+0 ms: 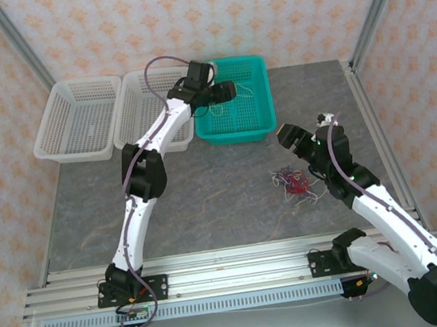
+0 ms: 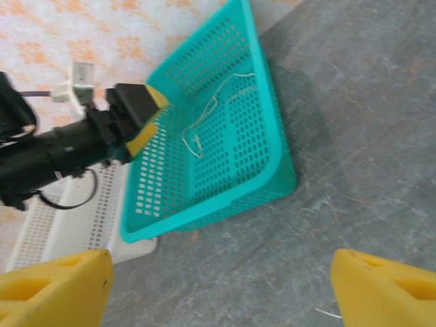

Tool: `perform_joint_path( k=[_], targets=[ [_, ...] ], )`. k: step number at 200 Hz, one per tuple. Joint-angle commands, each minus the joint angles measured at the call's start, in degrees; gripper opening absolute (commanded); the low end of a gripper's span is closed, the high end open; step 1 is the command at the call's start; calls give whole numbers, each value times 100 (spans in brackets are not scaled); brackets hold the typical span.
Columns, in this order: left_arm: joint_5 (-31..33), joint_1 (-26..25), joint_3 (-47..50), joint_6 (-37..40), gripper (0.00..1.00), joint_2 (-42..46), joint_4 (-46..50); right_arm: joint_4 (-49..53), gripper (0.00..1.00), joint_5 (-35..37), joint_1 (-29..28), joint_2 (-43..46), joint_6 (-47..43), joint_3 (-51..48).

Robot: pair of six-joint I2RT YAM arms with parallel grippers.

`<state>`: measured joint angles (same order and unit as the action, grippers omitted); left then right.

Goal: Untangle the cables

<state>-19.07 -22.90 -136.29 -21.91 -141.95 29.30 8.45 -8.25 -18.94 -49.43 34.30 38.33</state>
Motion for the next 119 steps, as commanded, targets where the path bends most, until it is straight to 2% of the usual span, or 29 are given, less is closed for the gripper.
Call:
perform_joint_path(
  k=[1, 42, 86, 119],
  targets=[
    [-36, -35, 137, 198, 85, 1298, -238, 459, 83, 276, 5, -174, 100, 219],
    [-428, -155, 1818, 190, 87, 3155, -1031, 1121, 83, 475, 4, -386, 69, 240],
    [-378, -584, 4626, 307, 87, 5422, -1776, 2025, 84, 544, 16, -673, -378, 251],
    [-402, -860, 6531, -11, 87, 6580, -2155, 2149, 86, 248, 26, -1424, -517, 244]
  ],
)
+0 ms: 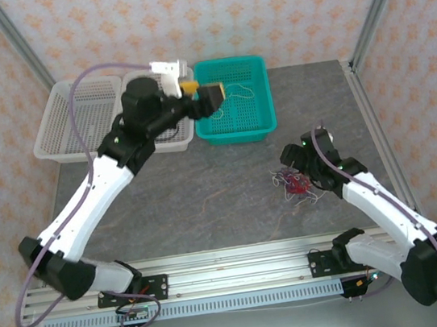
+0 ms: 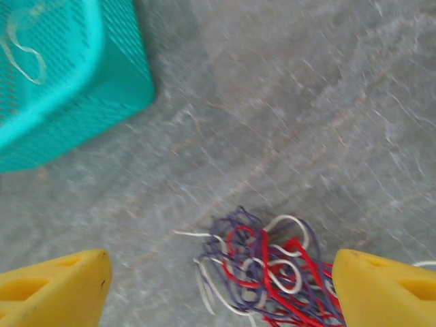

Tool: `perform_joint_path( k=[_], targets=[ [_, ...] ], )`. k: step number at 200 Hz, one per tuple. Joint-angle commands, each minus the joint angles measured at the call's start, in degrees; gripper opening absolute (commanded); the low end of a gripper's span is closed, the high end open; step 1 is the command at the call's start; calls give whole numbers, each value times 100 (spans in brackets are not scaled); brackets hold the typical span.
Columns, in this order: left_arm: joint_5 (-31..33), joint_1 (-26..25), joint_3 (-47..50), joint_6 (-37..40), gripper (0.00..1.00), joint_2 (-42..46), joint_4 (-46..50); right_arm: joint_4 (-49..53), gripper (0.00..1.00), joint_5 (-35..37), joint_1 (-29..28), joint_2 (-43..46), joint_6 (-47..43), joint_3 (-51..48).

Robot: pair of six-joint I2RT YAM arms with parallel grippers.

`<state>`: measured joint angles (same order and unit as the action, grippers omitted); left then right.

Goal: Untangle the cables

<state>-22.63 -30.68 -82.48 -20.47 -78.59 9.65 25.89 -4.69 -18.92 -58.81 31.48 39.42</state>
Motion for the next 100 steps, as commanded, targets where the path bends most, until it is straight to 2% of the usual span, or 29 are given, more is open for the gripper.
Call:
perform_joint_path(
  k=[1, 32, 44, 59, 78, 90, 100],
  targets=[
    [-47, -89, 1192, -166, 87, 263, -191, 402, 86, -119, 22, -502, -242, 140],
    [-61, -127, 2189, -468, 87, 687, 37, -62, 87, -443, 29, -1485, -404, 137],
    [-52, -125, 2439, -579, 87, 763, 90, -305, 80, -736, 29, -1892, -443, 143],
    [-82, -123, 2666, -780, 87, 778, 50, -310, 58, -1114, -11, -2411, -519, 317],
    [14, -124, 2708, -978, 87, 612, 168, -203, 25, -954, -338, -2664, -690, 548],
    [179, -123, 2673, -1247, 86, 449, 282, -386, 10, -903, -490, -2550, -684, 505],
    [203, -113, 2671, -1397, 86, 315, 250, -671, 0, -1134, -516, -2388, -629, 403]
  ],
)
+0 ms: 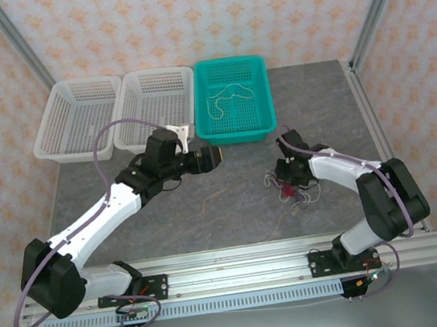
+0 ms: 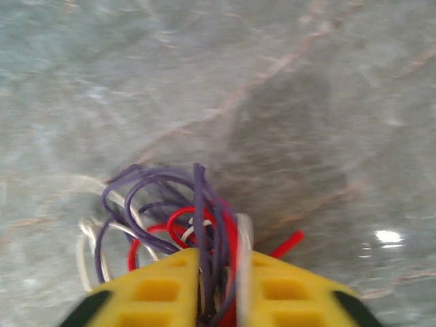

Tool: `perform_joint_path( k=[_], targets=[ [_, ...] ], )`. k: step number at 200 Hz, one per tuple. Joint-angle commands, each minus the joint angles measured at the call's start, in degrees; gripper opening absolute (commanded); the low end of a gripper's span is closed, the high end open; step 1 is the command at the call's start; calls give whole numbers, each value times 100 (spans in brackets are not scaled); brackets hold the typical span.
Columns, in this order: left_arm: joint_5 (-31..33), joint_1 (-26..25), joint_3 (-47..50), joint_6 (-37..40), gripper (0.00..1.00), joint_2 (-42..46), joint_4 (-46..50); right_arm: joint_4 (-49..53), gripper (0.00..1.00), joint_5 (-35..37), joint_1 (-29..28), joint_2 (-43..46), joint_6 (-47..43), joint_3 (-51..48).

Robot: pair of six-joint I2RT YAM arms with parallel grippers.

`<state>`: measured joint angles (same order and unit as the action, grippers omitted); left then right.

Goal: Untangle the cables

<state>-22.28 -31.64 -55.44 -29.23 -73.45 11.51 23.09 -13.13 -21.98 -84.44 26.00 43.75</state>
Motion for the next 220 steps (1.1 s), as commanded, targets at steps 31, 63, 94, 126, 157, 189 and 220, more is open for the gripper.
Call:
perform_joint_path(
  k=[31, 63, 94, 126, 157, 189, 220],
  targets=[
    [-16, 25, -109, -1055, 82, -589, -99, -1490, 0, -1472, -237, 878, -36, -443],
    [-346, 116, -174, -1662, 75, -1004, -210, -2237, 0, -2144, -314, 1410, -78, -696],
    [-968, 184, 121, -2266, 70, -1208, -1169, -2617, 0, -2639, -384, 1514, -92, -789],
    [-1351, 184, 226, -2638, 57, -1352, -1898, -2770, 0, -2792, -491, 1397, -57, -745],
    [-1410, 186, 232, -2730, 41, -1439, -1959, -2897, 0, -2717, -492, 1369, 6, -685],
    [-1276, 191, 416, -2719, 42, -1337, -1833, -2916, 0, -2649, -492, 1369, 22, -618],
    [-1414, 211, 554, -2781, 43, -1192, -1998, -2889, 0, -2559, -492, 1353, 13, -570]
  ],
)
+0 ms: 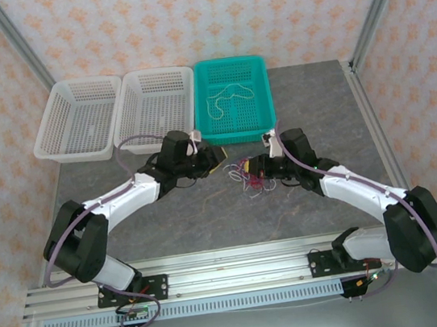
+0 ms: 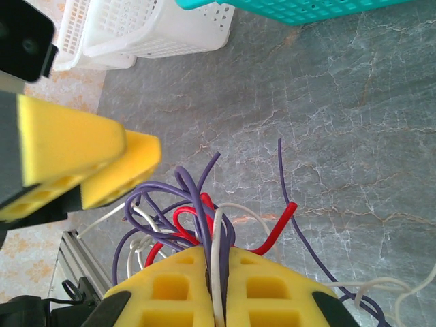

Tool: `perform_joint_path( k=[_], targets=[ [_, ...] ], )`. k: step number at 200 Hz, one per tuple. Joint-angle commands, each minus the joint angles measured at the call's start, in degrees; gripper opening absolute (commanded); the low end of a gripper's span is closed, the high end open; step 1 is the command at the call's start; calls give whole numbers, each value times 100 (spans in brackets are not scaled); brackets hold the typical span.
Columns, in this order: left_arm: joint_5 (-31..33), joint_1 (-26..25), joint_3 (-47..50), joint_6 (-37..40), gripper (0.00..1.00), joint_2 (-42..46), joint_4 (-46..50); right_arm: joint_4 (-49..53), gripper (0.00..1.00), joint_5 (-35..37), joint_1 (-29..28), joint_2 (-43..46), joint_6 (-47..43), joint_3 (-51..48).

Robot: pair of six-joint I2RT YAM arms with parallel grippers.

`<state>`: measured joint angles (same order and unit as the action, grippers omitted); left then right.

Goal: Untangle the cables

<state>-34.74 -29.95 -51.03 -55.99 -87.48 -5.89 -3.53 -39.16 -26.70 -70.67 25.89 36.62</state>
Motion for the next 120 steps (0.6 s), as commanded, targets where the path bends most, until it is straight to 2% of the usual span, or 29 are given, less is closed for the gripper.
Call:
perform_joint_path(
  k=[1, 30, 63, 105, 120],
  targets=[
    [-175, 38, 111, -105, 43, 213, -259, -227, 0, 51, -20, -25, 27, 143],
    [-279, 42, 33, -84, 42, 227, -151, -335, 0, 102, -22, -42, 111, 145],
    [-516, 42, -34, -152, 36, 172, -337, -434, 0, 53, -21, -55, 199, 135],
    [-609, 42, -38, -219, 36, 201, -314, -462, 0, 275, -20, 32, 199, 77],
    [-655, 40, -12, -273, 28, 218, -400, -520, 0, 285, -20, 19, 211, 91]
  ],
)
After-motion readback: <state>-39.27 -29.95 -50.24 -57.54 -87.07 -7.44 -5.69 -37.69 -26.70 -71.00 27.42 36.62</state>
